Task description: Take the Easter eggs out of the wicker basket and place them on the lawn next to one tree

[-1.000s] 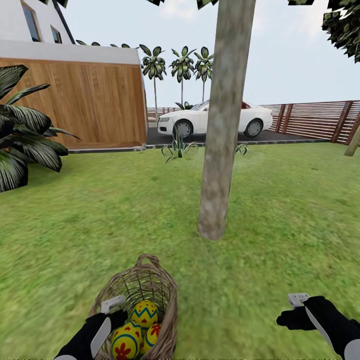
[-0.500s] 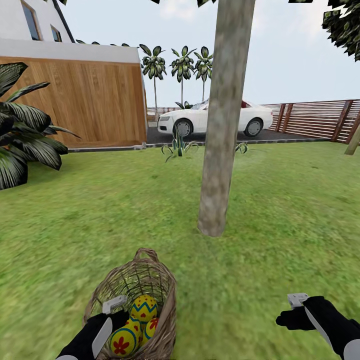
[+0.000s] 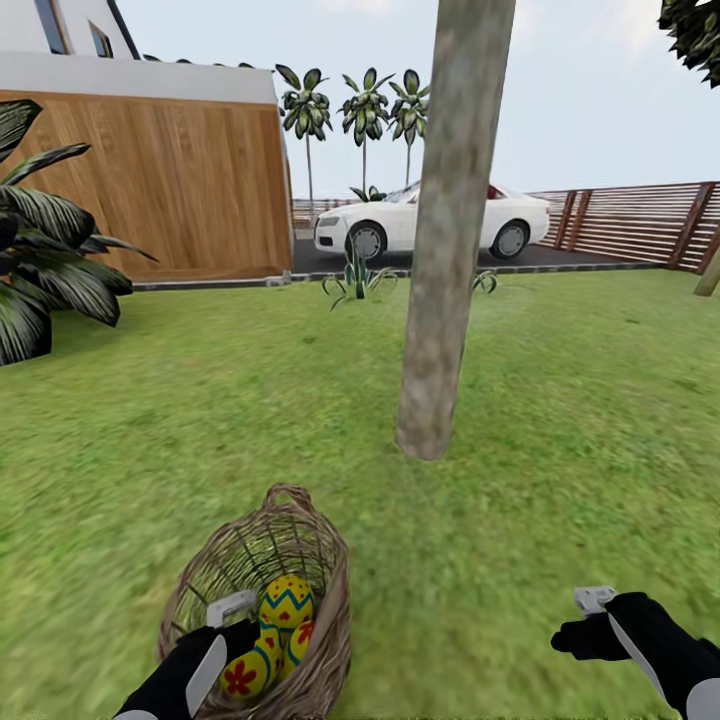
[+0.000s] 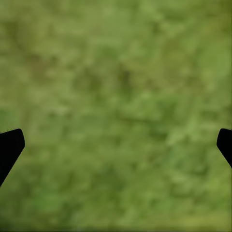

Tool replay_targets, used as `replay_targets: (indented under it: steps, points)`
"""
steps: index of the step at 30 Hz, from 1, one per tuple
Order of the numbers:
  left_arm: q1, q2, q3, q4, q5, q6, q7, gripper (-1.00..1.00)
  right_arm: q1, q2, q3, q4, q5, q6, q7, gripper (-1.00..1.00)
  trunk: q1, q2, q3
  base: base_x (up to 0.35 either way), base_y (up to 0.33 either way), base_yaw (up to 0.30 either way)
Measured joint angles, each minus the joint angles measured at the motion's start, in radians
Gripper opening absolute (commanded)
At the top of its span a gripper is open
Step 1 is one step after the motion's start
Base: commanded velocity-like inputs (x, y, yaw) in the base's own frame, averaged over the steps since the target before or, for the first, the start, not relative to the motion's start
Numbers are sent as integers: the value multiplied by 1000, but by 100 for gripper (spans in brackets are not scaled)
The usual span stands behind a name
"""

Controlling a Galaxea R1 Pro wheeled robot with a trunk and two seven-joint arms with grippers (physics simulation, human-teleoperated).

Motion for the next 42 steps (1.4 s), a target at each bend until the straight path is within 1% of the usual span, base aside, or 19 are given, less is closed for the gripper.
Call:
replay_targets:
  steps: [16,17,20,22,24,26,42]
  points:
    - [0,-2,0,0,0,0,0,100,0,5,0,0,0,-2,-1,100,7,-4,-62,0,0,0]
    - [0,-2,0,0,0,0,0,-100,0,5,0,0,0,-2,-2,100,8,-4,-66,0,0,0]
    - [-1,-8,0,-2,-4,-1,0,-100,0,5,0,0,0,-2,-2,100,9,-5,-77,0,0,0]
    - [-1,-9,-1,0,1,-4,0,-100,0,5,0,0,0,-2,-1,100,9,-5,-77,0,0,0]
    - [0,-9,0,1,1,-41,1,-100,0,5,0,0,1,-2,-2,100,9,-5,-77,0,0,0]
    - [0,-9,0,2,1,-52,1,-100,0,5,0,0,0,-2,-1,100,9,-5,-77,0,0,0]
    - [-1,-14,0,8,0,-57,-1,-100,0,5,0,2,0,-2,-2,100,9,-5,-77,0,0,0]
